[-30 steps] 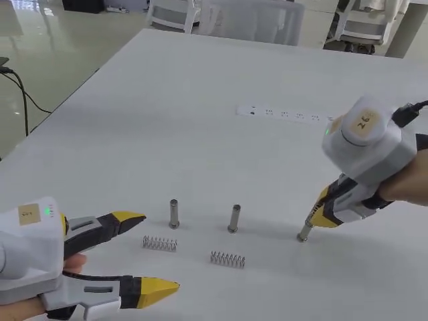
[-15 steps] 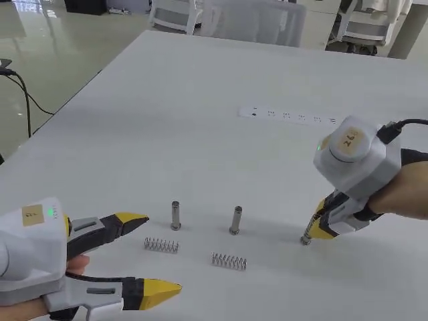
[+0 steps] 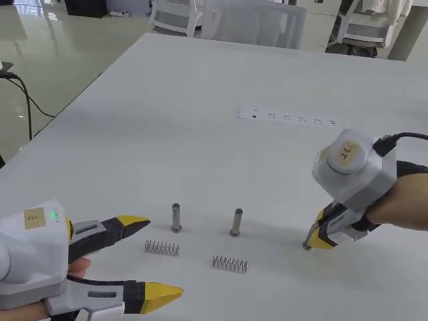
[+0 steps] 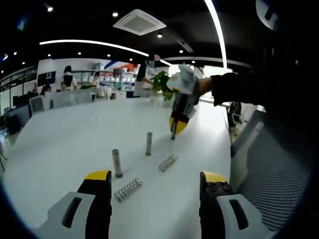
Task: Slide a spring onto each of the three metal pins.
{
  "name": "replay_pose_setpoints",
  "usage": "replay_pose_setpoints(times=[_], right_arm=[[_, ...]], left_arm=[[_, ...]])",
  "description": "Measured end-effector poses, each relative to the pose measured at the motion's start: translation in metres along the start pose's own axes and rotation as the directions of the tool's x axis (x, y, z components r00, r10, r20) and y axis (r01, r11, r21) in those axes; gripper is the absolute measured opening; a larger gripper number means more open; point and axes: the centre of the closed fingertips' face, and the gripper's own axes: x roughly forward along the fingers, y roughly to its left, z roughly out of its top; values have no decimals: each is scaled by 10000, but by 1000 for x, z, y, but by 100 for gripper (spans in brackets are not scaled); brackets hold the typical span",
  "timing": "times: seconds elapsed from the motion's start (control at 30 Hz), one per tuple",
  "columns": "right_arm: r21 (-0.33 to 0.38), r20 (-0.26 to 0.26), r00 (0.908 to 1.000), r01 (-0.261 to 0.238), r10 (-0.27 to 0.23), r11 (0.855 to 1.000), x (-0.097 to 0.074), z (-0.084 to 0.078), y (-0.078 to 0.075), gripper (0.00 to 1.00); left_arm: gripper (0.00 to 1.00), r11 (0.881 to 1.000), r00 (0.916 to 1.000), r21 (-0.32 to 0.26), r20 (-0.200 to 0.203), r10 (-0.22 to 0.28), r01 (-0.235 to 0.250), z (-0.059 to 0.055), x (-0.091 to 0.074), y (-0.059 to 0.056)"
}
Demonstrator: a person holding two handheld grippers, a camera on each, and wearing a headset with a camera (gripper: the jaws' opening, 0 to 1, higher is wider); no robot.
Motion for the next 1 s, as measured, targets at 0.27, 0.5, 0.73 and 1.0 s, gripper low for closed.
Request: replay_pose_setpoints(times=[0.27, 0.5, 0.73, 1.0], right_arm=[[-87, 184, 9998, -10, 11, 10000, 0, 2, 2, 20], [-386, 568, 9977, 399, -377, 9985, -13, 13, 2, 29], [-744, 859, 9948, 609, -545, 9954, -24, 29, 8, 30], [-1113, 1248, 9911, 598, -458, 9920, -31, 50, 21, 30]], left_arm=[[67, 10000, 10000, 13, 1, 4, -4, 0, 0, 0], [67, 10000, 10000, 26, -28, -21, 21, 0, 1, -1], [67, 10000, 10000, 54, -25, -64, 64, 1, 3, -3], [67, 10000, 10000, 69, -31, -55, 55, 0, 2, -2]])
